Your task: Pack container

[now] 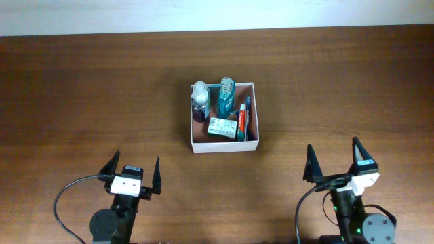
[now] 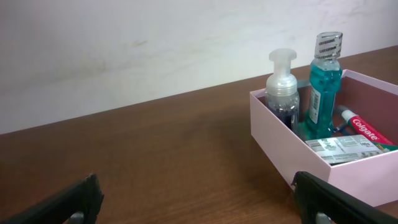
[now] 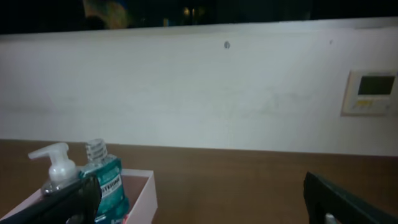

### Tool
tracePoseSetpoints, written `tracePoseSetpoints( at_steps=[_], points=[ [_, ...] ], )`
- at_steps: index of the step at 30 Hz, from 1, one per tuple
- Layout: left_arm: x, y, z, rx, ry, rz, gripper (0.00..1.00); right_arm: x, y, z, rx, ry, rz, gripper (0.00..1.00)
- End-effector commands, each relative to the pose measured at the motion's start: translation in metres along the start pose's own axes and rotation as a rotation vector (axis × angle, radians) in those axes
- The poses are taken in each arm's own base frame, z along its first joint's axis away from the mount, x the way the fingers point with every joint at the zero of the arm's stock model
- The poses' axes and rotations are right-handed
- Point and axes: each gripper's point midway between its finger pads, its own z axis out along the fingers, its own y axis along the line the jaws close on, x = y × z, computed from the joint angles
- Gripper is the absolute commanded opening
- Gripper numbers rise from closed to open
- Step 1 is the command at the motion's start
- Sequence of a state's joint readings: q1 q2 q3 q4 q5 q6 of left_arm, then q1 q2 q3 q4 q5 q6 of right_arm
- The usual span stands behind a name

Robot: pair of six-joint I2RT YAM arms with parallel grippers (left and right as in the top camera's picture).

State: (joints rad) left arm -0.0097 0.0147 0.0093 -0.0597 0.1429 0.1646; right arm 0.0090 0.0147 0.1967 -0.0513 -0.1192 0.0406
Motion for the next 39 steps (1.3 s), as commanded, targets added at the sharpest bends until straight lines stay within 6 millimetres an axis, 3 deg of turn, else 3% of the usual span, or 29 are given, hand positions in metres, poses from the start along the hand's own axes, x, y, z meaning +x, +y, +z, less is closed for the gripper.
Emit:
tracePoseSetpoints(
  at_steps=[1,21,32,39],
  points=[
    [0.001,0.0,-0.001,0.001,0.0,0.009,1.0,0.0,0.001,0.0,-0.009,-0.025,-0.011,0.99],
    [0.0,0.0,-0.001,0.001,0.0,0.009,0.99,0.001,-0.001,0.003,-0.003,-0.077,-0.017,0.99],
    [0.001,0.0,-0.001,0.001,0.0,0.009,0.99,0.02,-0.001,0.006,-0.004,-0.062,-0.015,0.99],
    [0.0,0.0,-0.001,0.001,0.0,0.009,0.99,0.022,-0.002,0.007,-0.003,-0.061,-0.015,0.99]
  ],
)
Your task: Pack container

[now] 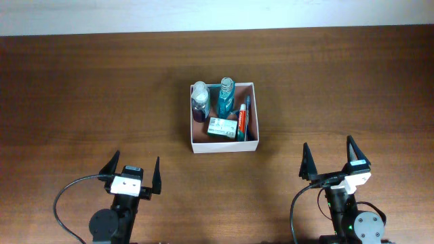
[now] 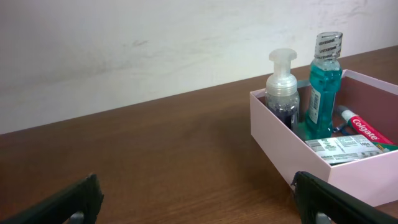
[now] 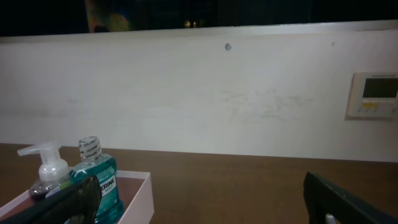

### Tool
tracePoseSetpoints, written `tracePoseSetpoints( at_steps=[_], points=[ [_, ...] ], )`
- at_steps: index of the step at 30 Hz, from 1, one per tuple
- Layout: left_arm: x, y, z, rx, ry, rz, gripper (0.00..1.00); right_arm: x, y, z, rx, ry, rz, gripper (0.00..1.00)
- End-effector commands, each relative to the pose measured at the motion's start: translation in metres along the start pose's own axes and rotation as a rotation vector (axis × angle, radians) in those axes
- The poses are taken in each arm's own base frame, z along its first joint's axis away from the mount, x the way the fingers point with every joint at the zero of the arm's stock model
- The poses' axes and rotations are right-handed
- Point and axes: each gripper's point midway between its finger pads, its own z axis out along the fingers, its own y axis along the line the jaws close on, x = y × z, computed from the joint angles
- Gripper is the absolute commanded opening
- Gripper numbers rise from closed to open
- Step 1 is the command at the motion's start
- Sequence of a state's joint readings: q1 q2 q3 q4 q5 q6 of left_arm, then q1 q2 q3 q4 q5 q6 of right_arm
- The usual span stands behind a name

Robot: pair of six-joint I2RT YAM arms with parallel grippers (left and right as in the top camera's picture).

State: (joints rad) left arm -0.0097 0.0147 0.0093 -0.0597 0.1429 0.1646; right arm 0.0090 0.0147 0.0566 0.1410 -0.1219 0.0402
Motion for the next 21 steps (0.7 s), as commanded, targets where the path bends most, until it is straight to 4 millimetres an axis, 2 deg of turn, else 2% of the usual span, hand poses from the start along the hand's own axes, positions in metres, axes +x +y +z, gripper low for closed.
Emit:
tracePoseSetpoints(
  at_steps=[1,8,16,21],
  points=[
    [0.0,0.0,-0.001,0.001,0.0,0.009,0.99,0.0,0.0,-0.001,0.001,-0.009,-0.008,0.99],
    [0.0,0.0,-0.001,0.001,0.0,0.009,0.99,-0.008,0.0,-0.001,-0.003,-0.085,-0.017,0.99],
    [0.0,0.0,-0.001,0.001,0.0,0.009,0.99,-0.01,0.0,-0.001,-0.003,-0.091,-0.019,0.99],
    [0.0,0.0,-0.001,0.001,0.0,0.009,0.99,0.004,-0.001,0.0,0.0,-0.034,-0.011,0.99]
  ],
)
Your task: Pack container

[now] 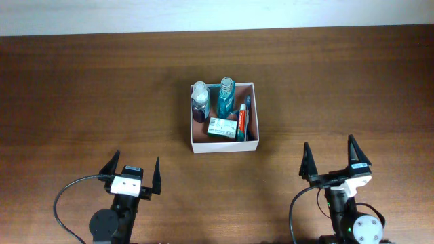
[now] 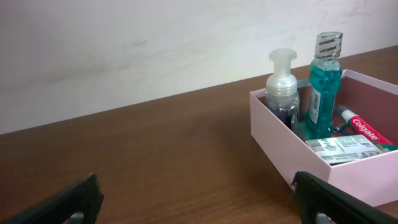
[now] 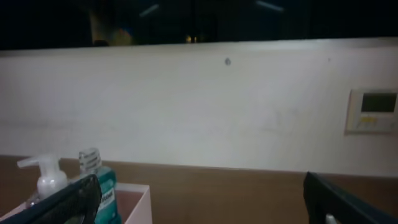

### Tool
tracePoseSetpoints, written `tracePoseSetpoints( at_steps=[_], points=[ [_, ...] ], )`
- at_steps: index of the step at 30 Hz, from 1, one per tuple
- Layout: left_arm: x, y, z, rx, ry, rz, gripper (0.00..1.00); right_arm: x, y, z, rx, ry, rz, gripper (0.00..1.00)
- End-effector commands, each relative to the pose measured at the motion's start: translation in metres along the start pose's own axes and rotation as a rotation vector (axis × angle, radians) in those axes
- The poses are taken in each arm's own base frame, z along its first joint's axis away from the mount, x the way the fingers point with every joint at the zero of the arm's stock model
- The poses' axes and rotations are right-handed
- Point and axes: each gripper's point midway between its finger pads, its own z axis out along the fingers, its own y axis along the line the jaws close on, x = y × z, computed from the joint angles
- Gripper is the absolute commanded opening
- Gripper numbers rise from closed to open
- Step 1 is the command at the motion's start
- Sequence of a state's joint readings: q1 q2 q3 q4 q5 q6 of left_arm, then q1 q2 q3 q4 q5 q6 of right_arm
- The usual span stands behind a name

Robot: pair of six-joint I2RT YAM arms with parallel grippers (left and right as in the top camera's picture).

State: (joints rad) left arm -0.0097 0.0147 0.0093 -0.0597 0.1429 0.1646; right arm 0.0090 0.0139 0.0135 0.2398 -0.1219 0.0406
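Observation:
A pale pink box (image 1: 224, 145) sits at the middle of the table. Inside it stand a foam pump bottle (image 1: 199, 100) and a teal mouthwash bottle (image 1: 225, 97); a toothpaste tube (image 1: 241, 122), a toothbrush (image 1: 247, 115) and a small green-printed packet (image 1: 221, 127) lie beside them. My left gripper (image 1: 131, 177) is open at the front left, empty, well short of the box (image 2: 292, 163). My right gripper (image 1: 336, 167) is open at the front right, empty; its view shows the pump bottle (image 3: 43, 180) and the mouthwash (image 3: 99, 180) at the lower left.
Brown wooden tabletop (image 1: 88, 95) all round the box, with a white wall (image 1: 217, 13) along its far edge. A wall thermostat (image 3: 372, 111) shows in the right wrist view. A black cable (image 1: 68, 196) loops beside the left arm.
The right wrist camera has tilted up a little, so the bottles sit lower in its view. The left gripper and the box's contents are unchanged.
At the oldest moment both grippers stood open and empty near the front edge, with the box holding its items. The right gripper then sat slightly further left and nearer the box. Now its view has tipped up slightly; nothing in the box has moved.

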Motion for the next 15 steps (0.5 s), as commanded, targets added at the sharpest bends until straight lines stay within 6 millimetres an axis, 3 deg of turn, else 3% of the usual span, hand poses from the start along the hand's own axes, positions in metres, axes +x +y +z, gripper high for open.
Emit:
tracePoseSetpoints(
  at_steps=[1,12,15],
  points=[
    [0.0,0.0,-0.001,0.001,0.0,0.009,0.99,0.012,-0.001,-0.001,0.003,0.04,-0.003,0.99],
    [0.0,0.0,-0.001,0.001,0.0,0.009,0.99,0.076,-0.002,-0.012,0.012,0.303,0.03,0.99],
    [0.0,0.0,-0.001,0.001,0.0,0.009,0.99,0.075,-0.002,-0.012,0.012,0.302,0.031,0.99]
  ],
)
